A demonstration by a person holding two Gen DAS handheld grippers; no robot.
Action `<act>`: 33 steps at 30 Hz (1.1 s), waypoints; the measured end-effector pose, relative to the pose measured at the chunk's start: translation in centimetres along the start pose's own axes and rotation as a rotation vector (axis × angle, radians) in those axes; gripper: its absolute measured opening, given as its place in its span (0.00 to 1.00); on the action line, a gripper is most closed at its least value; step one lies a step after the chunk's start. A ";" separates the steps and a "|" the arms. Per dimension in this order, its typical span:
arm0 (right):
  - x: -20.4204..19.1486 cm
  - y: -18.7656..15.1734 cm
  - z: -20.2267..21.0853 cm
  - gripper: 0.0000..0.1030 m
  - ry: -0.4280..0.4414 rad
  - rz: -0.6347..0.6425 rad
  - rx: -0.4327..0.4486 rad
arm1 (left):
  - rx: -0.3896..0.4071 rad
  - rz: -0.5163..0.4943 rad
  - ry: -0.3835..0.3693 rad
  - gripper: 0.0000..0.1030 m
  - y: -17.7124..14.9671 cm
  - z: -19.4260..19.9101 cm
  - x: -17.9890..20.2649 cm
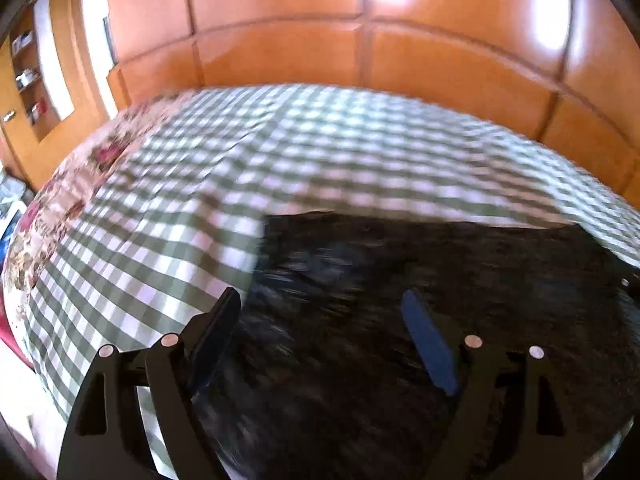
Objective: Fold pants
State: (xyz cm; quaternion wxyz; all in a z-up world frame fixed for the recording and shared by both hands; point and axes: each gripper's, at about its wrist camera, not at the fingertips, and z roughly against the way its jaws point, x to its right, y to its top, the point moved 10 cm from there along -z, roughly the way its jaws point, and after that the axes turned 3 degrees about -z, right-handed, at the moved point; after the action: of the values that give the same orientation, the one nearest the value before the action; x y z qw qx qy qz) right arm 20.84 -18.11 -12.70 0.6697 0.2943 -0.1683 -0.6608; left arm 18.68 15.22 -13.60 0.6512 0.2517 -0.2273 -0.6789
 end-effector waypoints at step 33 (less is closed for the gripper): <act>14.3 -14.8 9.7 0.50 -0.411 -0.027 -0.027 | -0.032 -0.261 -0.168 0.83 -6.7 3.7 18.8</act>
State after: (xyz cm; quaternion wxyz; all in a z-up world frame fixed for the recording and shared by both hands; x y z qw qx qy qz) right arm 4.23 -33.11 -16.74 0.6164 0.1464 -0.2884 -0.7179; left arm 10.67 -3.28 -15.85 0.5400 0.2109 -0.2357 -0.7800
